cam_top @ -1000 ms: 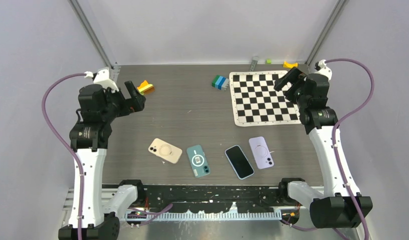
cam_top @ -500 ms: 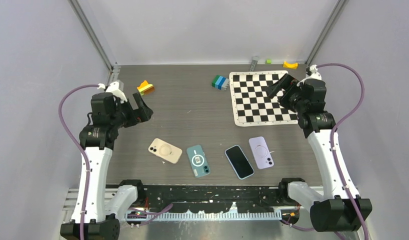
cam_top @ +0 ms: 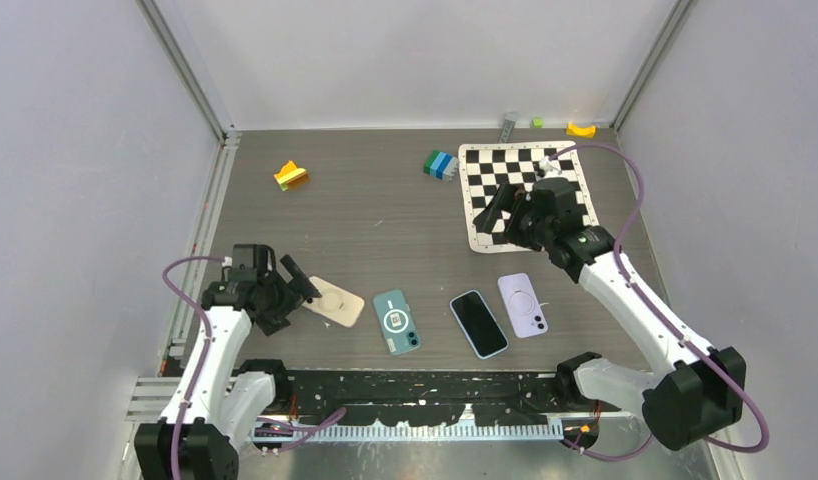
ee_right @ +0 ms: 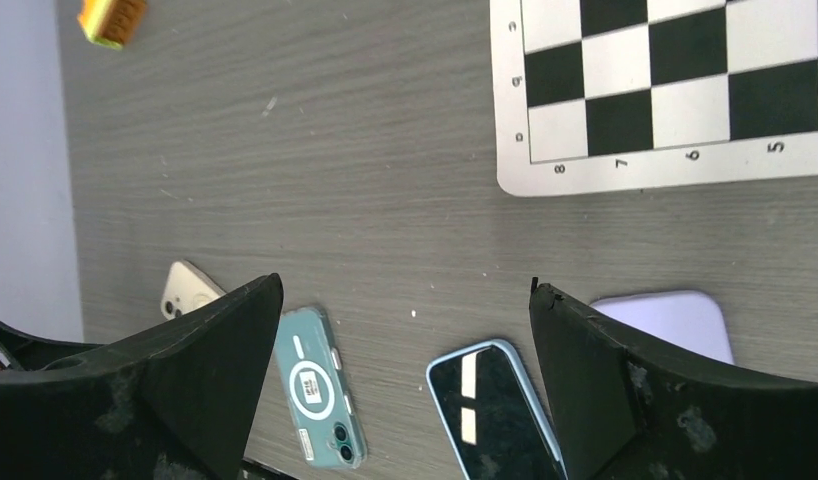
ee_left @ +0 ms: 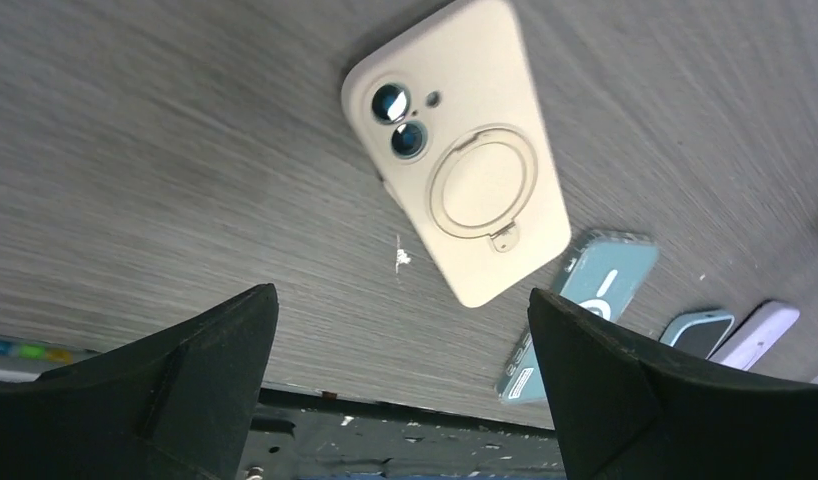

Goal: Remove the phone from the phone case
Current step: Pick up the phone at the center of the board.

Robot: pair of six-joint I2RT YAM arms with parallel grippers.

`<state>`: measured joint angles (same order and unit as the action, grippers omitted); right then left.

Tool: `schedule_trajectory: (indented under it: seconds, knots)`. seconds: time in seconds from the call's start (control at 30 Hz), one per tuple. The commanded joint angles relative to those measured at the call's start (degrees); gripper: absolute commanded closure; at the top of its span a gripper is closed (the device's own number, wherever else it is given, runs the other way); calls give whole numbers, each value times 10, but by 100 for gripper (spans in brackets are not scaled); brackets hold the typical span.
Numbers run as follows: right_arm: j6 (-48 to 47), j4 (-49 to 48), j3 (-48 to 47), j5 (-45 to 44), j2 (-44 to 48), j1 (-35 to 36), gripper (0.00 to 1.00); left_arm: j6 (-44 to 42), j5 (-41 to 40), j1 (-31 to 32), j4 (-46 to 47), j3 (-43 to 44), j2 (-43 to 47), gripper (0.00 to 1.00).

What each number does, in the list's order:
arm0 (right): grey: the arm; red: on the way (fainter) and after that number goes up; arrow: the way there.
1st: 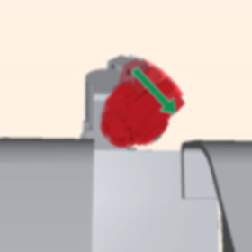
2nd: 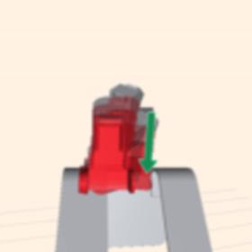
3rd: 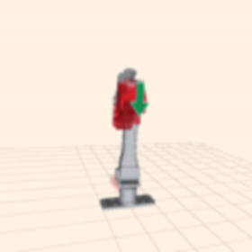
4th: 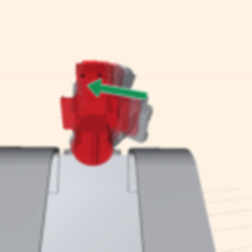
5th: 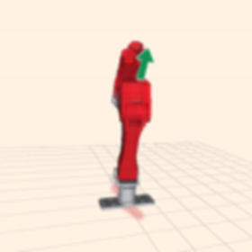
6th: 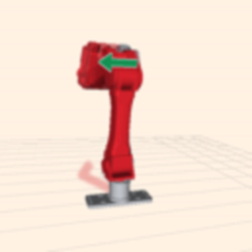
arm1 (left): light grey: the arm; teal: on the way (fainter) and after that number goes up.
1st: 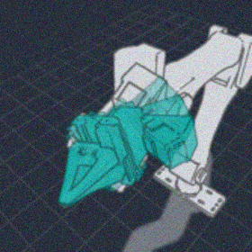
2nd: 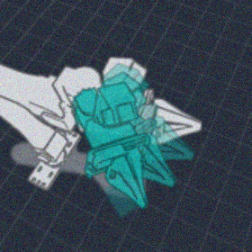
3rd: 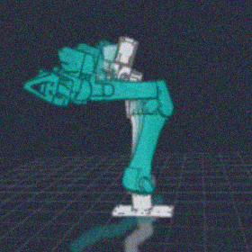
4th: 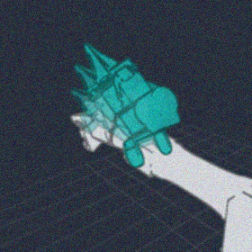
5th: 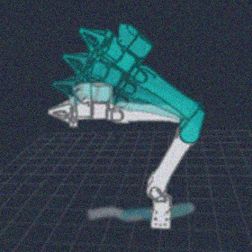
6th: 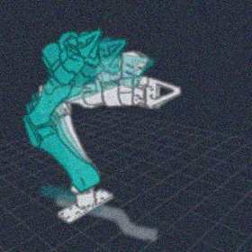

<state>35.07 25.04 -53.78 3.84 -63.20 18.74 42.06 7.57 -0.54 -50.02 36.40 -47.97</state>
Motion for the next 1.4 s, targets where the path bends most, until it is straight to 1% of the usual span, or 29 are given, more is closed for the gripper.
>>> schedule_trajectory:
  seconds: [0.0, 0.07, 0.17, 0.27, 0.4, 0.5, 0.67, 0.73, 0.87, 0.97, 1.0, 1.07, 1.1, 1.17, 1.3, 1.37]
  knots:
    - [23, -22, 6, -67, -29, 32, 0, 119, -24, 33, 91, -30, -19, 0]
    - [23, -30, 3, -66, -47, 39, 0, 137, -47, 54, 109, -25, -54, 0]
    - [20, -34, -13, -63, -80, 44, 0, 166, -99, 96, 114, -3, -113, 0]
    - [18, -33, -25, -66, -104, 49, 0, 201, -133, 135, 127, 19, -171, 0]
    - [10, -24, -28, -79, -108, 51, 0, 264, -187, 169, 86, 60, -228, 0]
    - [4, -18, -22, -93, -106, 52, 0, 291, -209, 182, 68, 84, -265, 0]
    - [1, -20, -22, -98, -114, 52, 0, 297, -207, 186, 50, 115, -321, 0]
    - [-3, -18, -28, -96, -120, 52, 0, 295, -220, 186, 35, 122, -328, 0]
    - [-15, -22, -37, -78, -135, 52, 3, 274, -247, 185, 47, 112, -298, 1]
    - [-32, -39, -44, -38, -149, 55, 6, 254, -251, 178, 67, 101, -278, 5]
    - [-35, -44, -44, -13, -152, 60, 10, 247, -250, 175, 71, 99, -276, 7]
    - [-49, -70, -47, 17, -161, 74, 18, 239, -248, 165, 76, 93, -276, 12]
    - [-58, -76, -51, 29, -167, 88, 20, 234, -245, 159, 82, 88, -278, 14]
    - [-72, -87, -61, 35, -183, 114, 26, 227, -241, 148, 94, 76, -283, 18]
    - [-104, -102, -90, 39, -229, 172, 29, 213, -237, 128, 119, 58, -302, 23]
    - [-128, -102, -110, 29, -257, 205, 29, 204, -232, 116, 138, 48, -307, 28]
